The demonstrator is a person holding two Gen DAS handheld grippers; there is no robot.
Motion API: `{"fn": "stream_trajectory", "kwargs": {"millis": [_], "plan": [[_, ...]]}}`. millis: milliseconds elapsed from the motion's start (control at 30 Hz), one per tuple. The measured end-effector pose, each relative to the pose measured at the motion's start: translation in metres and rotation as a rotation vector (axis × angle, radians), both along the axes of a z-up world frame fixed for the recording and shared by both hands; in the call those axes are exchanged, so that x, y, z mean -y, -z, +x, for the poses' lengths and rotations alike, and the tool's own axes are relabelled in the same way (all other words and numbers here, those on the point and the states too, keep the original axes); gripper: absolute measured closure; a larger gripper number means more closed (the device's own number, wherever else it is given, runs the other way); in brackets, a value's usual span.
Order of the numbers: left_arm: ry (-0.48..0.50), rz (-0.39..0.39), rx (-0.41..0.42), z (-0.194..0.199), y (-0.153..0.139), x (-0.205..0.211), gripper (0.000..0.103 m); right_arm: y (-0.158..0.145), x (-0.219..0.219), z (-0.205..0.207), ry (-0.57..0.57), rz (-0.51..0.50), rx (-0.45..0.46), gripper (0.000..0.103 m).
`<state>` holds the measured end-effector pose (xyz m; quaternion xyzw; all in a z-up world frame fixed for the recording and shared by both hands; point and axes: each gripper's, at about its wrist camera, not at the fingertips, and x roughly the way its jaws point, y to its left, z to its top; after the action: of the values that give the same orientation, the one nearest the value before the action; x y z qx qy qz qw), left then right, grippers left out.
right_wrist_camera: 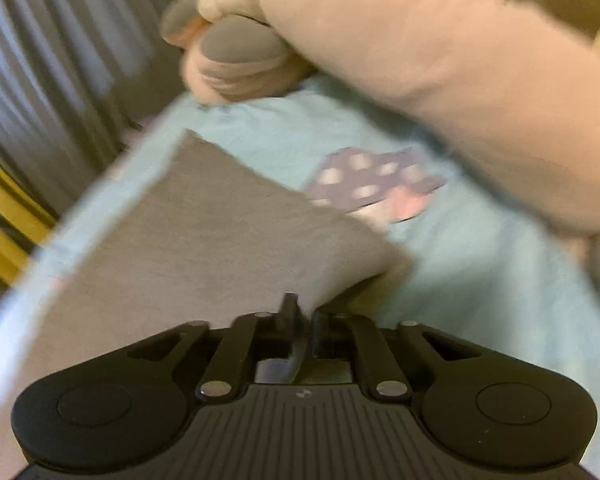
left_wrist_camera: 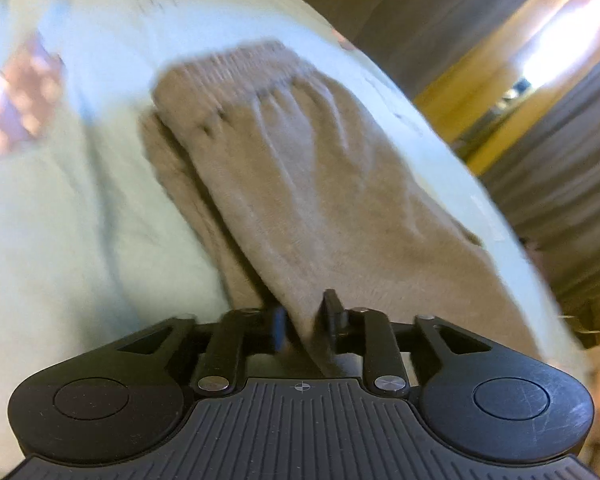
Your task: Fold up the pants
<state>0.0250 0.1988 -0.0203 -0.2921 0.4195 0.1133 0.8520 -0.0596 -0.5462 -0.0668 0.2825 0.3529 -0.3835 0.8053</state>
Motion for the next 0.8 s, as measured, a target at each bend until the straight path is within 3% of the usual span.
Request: {"fn": "stream_trajectory", "kwargs": {"millis": [33,67,100,167,200,233,267,367,433,500,533,600,667,800], "plan": [[-0.031,0.07,-0.019,-0.003,-0.008,0.004,0.059,-0.004,-0.001,0.0,0.02,-0.05,-0.045,0.07],[-0.065,0.159,-0.03,-0.005,-0.017,0.009,0.052,-0.009,-0.004,-0.003,0.023,-0.096,-0.058,0.068],[-0.083,0.245,-0.012,-0.008,-0.026,0.015,0.052,-0.018,-0.01,-0.004,0.018,-0.158,-0.057,0.062],[-0.042,0.383,0.055,-0.006,-0.043,0.036,0.042,-0.032,-0.022,-0.003,-0.009,-0.243,-0.038,0.037],[-0.015,0.416,0.084,-0.003,-0.049,0.047,0.037,-0.038,-0.029,0.0,-0.029,-0.261,-0.014,0.025],[0.034,0.428,0.12,0.003,-0.054,0.061,0.026,-0.041,-0.035,0.005,-0.058,-0.261,0.017,0.023],[0.093,0.417,0.149,0.01,-0.056,0.073,0.022,-0.044,-0.043,0.012,-0.096,-0.246,0.045,0.023],[0.236,0.401,0.159,0.037,-0.046,0.111,0.022,-0.035,-0.062,0.041,-0.198,-0.148,0.096,0.007],[0.335,0.423,0.132,0.059,-0.032,0.14,0.025,-0.009,-0.075,0.062,-0.254,-0.032,0.102,0.005],[0.408,0.418,0.122,0.076,-0.016,0.164,0.026,0.022,-0.083,0.084,-0.302,0.105,-0.006,0.004],[0.427,0.426,0.116,0.083,-0.01,0.172,0.026,0.026,-0.091,0.094,-0.335,0.056,-0.079,0.004],[0.443,0.487,0.097,0.1,0.005,0.188,0.026,0.03,-0.099,0.104,-0.362,0.0,-0.136,0.004],[0.442,0.544,0.072,0.118,0.016,0.2,0.027,0.034,-0.1,0.108,-0.363,-0.016,-0.161,0.004],[0.41,0.636,0.098,0.141,0.021,0.216,0.026,0.041,-0.099,0.109,-0.351,-0.04,-0.163,0.004]]}}
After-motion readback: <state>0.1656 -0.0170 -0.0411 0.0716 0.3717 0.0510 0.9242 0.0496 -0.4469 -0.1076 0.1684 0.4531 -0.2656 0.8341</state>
